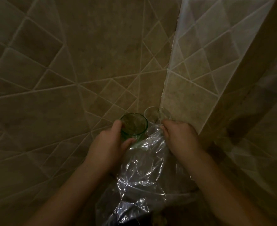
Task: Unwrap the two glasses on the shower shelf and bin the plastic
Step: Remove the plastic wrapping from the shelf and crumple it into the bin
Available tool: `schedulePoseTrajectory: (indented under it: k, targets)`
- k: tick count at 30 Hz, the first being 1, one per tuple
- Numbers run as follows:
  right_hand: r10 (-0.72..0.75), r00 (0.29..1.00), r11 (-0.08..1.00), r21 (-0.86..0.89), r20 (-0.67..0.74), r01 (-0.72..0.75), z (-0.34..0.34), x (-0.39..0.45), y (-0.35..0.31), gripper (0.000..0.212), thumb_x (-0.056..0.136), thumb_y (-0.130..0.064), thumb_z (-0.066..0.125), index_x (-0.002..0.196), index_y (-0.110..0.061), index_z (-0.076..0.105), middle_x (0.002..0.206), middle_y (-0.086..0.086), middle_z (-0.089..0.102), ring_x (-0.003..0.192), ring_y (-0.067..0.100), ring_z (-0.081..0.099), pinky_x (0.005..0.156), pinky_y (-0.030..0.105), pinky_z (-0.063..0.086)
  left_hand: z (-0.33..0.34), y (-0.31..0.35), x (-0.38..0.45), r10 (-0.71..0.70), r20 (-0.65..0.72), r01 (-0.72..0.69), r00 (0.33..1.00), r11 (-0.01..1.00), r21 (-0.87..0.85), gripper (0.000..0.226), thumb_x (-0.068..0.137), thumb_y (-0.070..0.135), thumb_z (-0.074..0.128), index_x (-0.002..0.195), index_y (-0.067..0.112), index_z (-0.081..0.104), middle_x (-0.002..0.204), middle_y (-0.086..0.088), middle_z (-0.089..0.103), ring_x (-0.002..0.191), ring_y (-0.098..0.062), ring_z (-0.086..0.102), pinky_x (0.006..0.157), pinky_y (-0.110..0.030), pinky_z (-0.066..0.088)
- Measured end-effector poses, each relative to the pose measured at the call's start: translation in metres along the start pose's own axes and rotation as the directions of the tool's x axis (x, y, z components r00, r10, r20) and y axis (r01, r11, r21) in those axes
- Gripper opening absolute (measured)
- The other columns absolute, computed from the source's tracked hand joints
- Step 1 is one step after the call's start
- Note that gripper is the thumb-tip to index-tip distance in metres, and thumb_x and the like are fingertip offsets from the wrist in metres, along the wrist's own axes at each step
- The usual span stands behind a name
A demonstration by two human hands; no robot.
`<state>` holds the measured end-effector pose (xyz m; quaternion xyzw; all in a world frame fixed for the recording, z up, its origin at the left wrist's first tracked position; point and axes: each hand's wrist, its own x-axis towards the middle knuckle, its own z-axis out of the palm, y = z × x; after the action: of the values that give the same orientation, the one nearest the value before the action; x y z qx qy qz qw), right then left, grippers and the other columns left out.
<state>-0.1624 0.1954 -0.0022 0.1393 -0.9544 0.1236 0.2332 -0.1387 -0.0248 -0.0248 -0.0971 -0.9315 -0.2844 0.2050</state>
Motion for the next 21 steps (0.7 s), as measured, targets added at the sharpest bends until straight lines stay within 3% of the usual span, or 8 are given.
schedulePoseTrajectory:
  k: [3,5,7,10,13,16,18,21]
  targets:
    - [0.010,1.000,1.000,0.027,-0.001,-0.010,0.001,-0.001,0.002,0.014,0.090,-0.029,0.056,0.083,-0.017,0.061,0.071,0.008,0.070,0.061,0.026,0.063,0.058,0.032,0.050,-0.002,0.005,-0.003,-0.075,-0.012,0.075,0.997,0.997,-0.019,0.092,0.073,0.055,0.070,0.141,0.031,0.014,0.090,-0.004,0.074,0.076,-0.024,0.070,0.062,-0.037,0.057]
    - [0.036,0.999,0.998,0.053,-0.001,-0.035,0.001,-0.004,0.000,0.014,0.089,-0.028,0.059,0.096,-0.016,0.059,0.079,0.009,0.071,0.067,0.025,0.065,0.062,0.034,0.053,-0.008,0.005,-0.008,-0.119,-0.069,0.121,0.991,0.992,0.032,0.099,0.071,0.067,0.059,0.146,0.033,0.003,0.092,-0.001,0.075,0.075,-0.023,0.071,0.059,-0.032,0.052]
    - [0.096,0.995,0.985,0.145,-0.034,-0.091,-0.002,-0.011,-0.003,0.028,0.088,-0.027,0.062,0.112,-0.017,0.054,0.088,0.008,0.071,0.072,0.021,0.065,0.065,0.031,0.053,-0.015,-0.001,-0.020,-0.112,-0.104,0.113,0.988,0.994,0.005,0.092,0.075,0.067,0.053,0.146,0.031,0.008,0.098,-0.001,0.074,0.073,-0.016,0.066,0.060,-0.026,0.045]
    - [0.178,0.976,0.938,0.322,-0.125,-0.129,-0.014,-0.026,-0.008,0.038,0.086,-0.027,0.065,0.120,-0.020,0.051,0.097,-0.002,0.066,0.079,0.008,0.060,0.067,0.015,0.044,-0.029,-0.011,-0.047,0.000,0.051,0.004,0.999,0.997,-0.076,0.065,0.081,0.068,0.043,0.134,0.031,0.035,0.107,-0.004,0.070,0.081,-0.008,0.058,0.068,-0.029,0.048]
    - [0.241,0.963,0.868,0.471,-0.120,-0.159,-0.026,-0.047,-0.014,0.038,0.085,-0.028,0.066,0.121,-0.029,0.053,0.084,-0.026,0.058,0.073,-0.011,0.059,0.052,-0.001,0.038,-0.038,-0.015,-0.067,0.144,0.111,-0.138,0.983,0.989,-0.056,0.054,0.085,0.058,0.046,0.117,0.019,0.062,0.092,-0.003,0.069,0.079,-0.016,0.061,0.071,-0.037,0.052]
    - [0.282,0.959,0.700,0.682,0.009,-0.212,-0.036,-0.067,-0.018,0.028,0.084,-0.023,0.068,0.100,-0.045,0.062,0.079,-0.020,0.070,0.067,-0.006,0.063,0.052,0.006,0.045,-0.050,-0.016,-0.080,0.207,0.122,-0.196,0.971,0.976,-0.096,0.035,0.083,0.044,0.054,0.099,0.017,0.069,0.083,0.005,0.067,0.078,-0.012,0.060,0.070,-0.026,0.047]
    - [0.280,0.955,0.637,0.725,0.097,-0.261,-0.042,-0.079,-0.018,0.020,0.082,-0.020,0.070,0.088,-0.039,0.067,0.079,-0.008,0.072,0.061,0.002,0.061,0.053,0.017,0.050,-0.057,-0.021,-0.091,0.197,0.150,-0.178,0.969,0.975,-0.135,0.025,0.082,0.036,0.062,0.100,0.020,0.069,0.081,0.012,0.064,0.076,0.002,0.058,0.066,-0.019,0.044]
    - [0.300,0.938,0.564,0.760,0.176,-0.323,-0.052,-0.099,-0.015,0.010,0.080,-0.017,0.071,0.078,-0.027,0.072,0.066,-0.009,0.073,0.054,-0.001,0.061,0.049,0.013,0.047,-0.072,-0.033,-0.107,0.185,0.223,-0.155,0.957,0.977,-0.146,0.016,0.083,0.041,0.060,0.079,0.026,0.066,0.067,0.020,0.055,0.068,0.009,0.054,0.056,-0.010,0.036]
